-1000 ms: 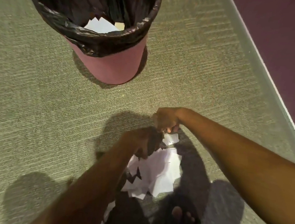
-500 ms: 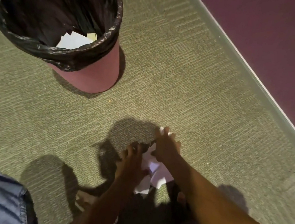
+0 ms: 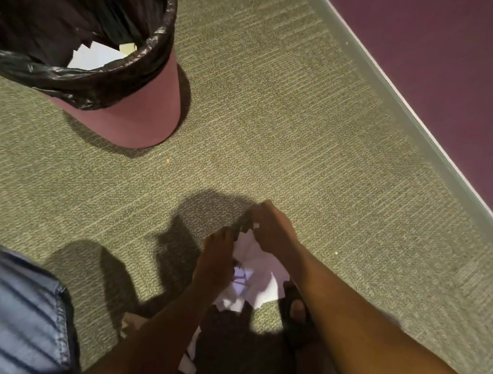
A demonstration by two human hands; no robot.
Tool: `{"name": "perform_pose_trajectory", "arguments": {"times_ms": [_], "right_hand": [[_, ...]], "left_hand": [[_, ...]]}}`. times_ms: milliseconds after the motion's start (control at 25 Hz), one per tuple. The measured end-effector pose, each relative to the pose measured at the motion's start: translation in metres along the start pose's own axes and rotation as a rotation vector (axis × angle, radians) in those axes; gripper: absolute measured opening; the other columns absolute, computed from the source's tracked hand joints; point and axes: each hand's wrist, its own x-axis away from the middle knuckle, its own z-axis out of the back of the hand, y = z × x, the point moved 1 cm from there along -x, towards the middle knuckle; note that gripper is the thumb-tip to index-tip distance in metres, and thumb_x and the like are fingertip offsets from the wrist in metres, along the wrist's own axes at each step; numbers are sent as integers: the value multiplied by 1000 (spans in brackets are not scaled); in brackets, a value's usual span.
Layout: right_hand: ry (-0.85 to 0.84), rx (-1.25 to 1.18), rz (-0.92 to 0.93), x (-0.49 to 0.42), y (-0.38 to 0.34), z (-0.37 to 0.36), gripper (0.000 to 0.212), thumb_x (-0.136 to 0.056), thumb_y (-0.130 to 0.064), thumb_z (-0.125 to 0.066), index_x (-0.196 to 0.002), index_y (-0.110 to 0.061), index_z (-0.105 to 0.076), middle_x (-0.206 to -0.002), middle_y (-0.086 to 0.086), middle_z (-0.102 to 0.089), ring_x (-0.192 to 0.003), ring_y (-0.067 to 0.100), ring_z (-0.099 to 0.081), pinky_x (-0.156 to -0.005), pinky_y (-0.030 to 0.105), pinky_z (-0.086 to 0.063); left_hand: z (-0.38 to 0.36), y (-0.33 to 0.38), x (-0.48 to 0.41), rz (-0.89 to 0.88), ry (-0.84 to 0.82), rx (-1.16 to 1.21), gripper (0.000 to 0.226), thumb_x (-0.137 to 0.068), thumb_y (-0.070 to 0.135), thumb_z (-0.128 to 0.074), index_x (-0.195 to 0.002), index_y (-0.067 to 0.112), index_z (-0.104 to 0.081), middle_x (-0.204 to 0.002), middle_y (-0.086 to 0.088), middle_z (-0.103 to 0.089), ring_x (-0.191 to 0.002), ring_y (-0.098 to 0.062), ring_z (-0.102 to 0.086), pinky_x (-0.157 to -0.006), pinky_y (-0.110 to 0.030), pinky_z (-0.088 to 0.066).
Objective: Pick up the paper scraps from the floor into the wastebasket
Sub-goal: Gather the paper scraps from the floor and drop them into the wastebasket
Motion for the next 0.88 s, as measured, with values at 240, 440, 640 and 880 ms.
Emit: {"name": "perform_pose_trajectory", "arguments": {"times_ms": [240,440,640,880], "right_hand": [[112,-140,-48,-5,7,4,5,-87,-14,-60,-92,-15,-59,-102,7,-54,-83,29,-56,-67,36,-47],[135,-407,-133,-12,1,20,12,-83,-15,-64,-73,-16,-57,-93,4,-66,-85,22,-63,-75,38,-54],[-9,-636,-248,-3,6,51,13,-79,4,-66,-79,-5,-57,-72,24,-65,-56,27,-63,-58,43,-55],[-209,-521,-386,11,23,62,35,-81,3,-61,-113,-4,-50,-89,21,-61,-65,33,-65,-53,38,-57]], "left_hand": [[-3,1,-9,85,2,87,55,-76,3,-69,-127,7,-48,-134,-16,-42,-118,-36,-45,-92,-41,-41],[10,3,-20,79,30,80,28,-78,-3,-59,-105,1,-55,-116,-17,-51,-104,-37,-53,-81,-40,-39],[32,0,-37,201,37,158,16,-83,4,-62,-98,2,-62,-104,-19,-66,-104,-37,-59,-83,-38,-44],[62,-3,-53,245,58,217,10,-76,2,-68,-84,7,-71,-98,-14,-70,-98,-30,-64,-82,-31,-47]]}}
